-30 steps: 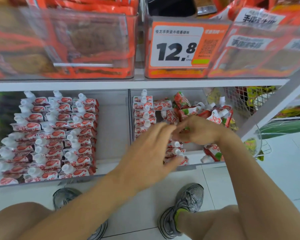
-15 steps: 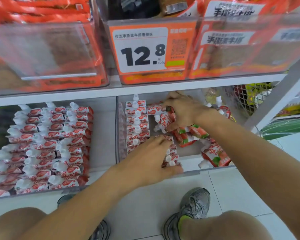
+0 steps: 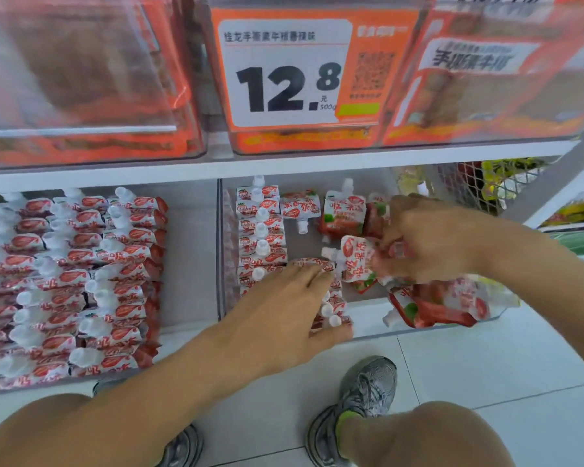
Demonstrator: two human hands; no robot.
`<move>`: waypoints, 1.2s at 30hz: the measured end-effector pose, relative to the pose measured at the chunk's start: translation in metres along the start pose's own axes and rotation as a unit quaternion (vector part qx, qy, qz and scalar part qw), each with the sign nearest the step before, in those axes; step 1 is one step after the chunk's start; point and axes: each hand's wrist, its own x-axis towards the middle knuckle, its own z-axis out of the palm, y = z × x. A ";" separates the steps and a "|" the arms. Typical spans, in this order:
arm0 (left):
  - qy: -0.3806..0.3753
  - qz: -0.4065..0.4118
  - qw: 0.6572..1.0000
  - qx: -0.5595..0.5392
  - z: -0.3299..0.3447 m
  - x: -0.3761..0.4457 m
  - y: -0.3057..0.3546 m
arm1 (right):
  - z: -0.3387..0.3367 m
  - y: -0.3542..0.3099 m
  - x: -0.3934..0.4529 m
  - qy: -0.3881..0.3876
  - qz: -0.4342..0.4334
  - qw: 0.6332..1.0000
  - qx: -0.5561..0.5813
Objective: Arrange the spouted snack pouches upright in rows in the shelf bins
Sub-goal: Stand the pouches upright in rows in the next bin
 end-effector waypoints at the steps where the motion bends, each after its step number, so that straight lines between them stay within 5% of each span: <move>1: -0.001 -0.001 1.000 -0.008 0.000 0.000 -0.001 | -0.004 -0.002 0.002 0.017 0.013 1.000 -0.001; 4: -0.001 -0.004 1.000 -0.024 0.000 0.000 -0.001 | 0.000 -0.006 0.024 0.069 0.008 0.994 0.088; 6: -0.001 -0.006 1.000 -0.029 0.000 0.000 -0.001 | 0.008 -0.018 0.043 0.001 0.010 0.994 0.113; 13: 0.001 -0.010 1.000 -0.028 0.000 0.000 -0.001 | 0.012 -0.031 0.059 -0.013 0.005 1.000 0.016; 17: -0.009 -0.015 0.999 -0.038 0.000 0.000 0.000 | 0.000 -0.013 0.037 0.103 0.059 0.988 0.102; 20: -0.009 -0.016 0.999 -0.045 -0.001 0.004 -0.001 | 0.005 -0.024 0.046 0.240 0.088 0.944 0.209; 25: 0.010 -0.013 0.999 -0.039 -0.001 -0.005 0.000 | 0.041 -0.046 0.069 0.091 -0.017 0.969 0.228; 36: 0.041 -0.016 0.999 -0.030 0.004 -0.011 0.000 | 0.033 -0.050 0.083 0.042 -0.066 0.980 0.183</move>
